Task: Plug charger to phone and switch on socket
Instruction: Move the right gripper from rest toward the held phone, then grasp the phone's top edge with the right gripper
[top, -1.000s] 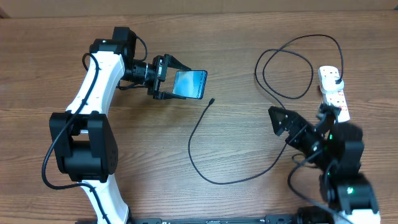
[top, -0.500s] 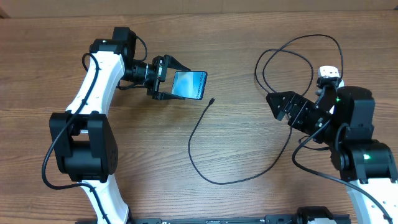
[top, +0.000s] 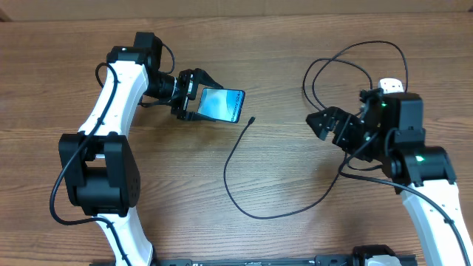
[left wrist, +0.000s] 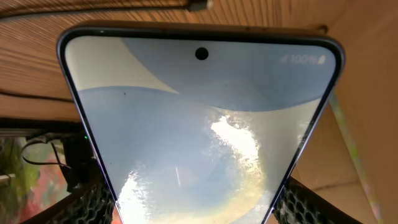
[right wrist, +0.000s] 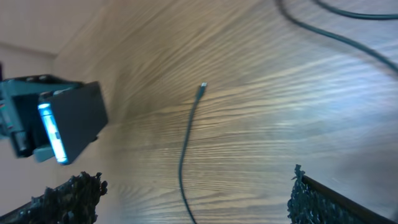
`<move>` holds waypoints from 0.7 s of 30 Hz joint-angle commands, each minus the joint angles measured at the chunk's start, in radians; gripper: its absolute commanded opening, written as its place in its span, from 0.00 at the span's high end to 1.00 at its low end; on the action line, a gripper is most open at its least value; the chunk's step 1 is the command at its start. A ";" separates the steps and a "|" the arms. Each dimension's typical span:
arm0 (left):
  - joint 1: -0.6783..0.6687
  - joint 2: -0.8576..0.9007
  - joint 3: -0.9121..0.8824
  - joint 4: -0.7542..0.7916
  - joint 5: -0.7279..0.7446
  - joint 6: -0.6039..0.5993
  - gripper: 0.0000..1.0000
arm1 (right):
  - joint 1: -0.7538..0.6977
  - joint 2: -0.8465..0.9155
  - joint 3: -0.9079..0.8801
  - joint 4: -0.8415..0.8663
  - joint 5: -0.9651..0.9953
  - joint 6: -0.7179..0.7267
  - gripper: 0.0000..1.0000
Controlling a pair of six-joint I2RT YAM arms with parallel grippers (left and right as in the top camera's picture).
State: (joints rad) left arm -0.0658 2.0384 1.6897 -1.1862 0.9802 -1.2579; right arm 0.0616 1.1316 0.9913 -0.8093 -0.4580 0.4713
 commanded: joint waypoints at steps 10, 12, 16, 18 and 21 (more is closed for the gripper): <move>-0.048 -0.004 0.030 -0.022 -0.071 0.005 0.45 | 0.177 0.097 0.023 0.172 -0.045 0.030 0.11; -0.054 -0.004 0.030 -0.021 -0.071 0.004 0.46 | 0.200 0.104 0.023 0.193 -0.038 0.052 0.15; -0.060 -0.004 0.030 -0.021 -0.071 -0.002 0.46 | 0.240 0.128 0.023 0.228 -0.031 0.113 0.19; -0.060 -0.004 0.030 -0.021 -0.071 -0.003 0.46 | 0.257 0.140 0.023 0.246 -0.030 0.132 0.21; -0.060 -0.004 0.030 -0.022 -0.070 -0.003 0.46 | 0.290 0.162 0.023 0.287 -0.029 0.159 0.25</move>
State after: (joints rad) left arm -0.1184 2.0388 1.6897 -1.2049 0.8906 -1.2579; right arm 0.3225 1.2774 0.9913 -0.5465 -0.4915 0.5823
